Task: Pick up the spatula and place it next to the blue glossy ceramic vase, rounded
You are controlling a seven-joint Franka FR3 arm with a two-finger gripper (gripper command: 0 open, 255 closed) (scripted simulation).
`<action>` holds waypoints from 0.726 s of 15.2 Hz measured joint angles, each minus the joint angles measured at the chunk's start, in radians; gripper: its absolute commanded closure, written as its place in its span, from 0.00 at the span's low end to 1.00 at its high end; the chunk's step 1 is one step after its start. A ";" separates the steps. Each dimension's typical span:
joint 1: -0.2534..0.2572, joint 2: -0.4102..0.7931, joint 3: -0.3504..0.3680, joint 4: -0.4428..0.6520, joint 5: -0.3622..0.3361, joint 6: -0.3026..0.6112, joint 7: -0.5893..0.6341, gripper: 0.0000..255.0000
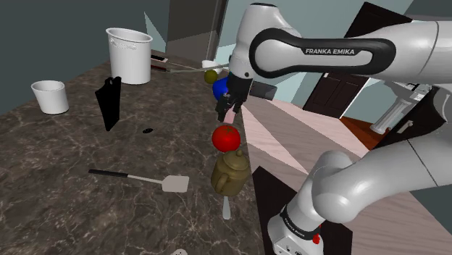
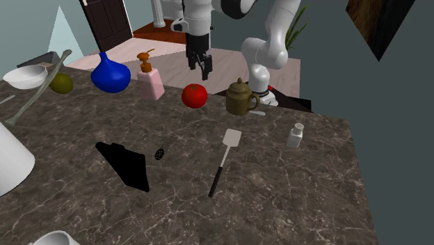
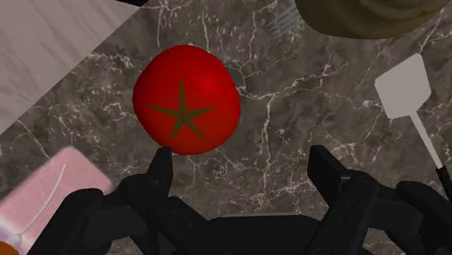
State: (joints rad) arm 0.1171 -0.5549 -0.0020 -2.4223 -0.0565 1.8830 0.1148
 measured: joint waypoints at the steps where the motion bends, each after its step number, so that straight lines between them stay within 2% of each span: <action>1: 0.012 0.017 0.006 -0.007 0.006 0.026 -0.009 0.00; 11: 0.134 0.270 0.098 0.074 0.057 0.217 -0.069 0.00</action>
State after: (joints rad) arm 0.2512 -0.2854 0.0956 -2.3481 0.0003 2.1004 0.0458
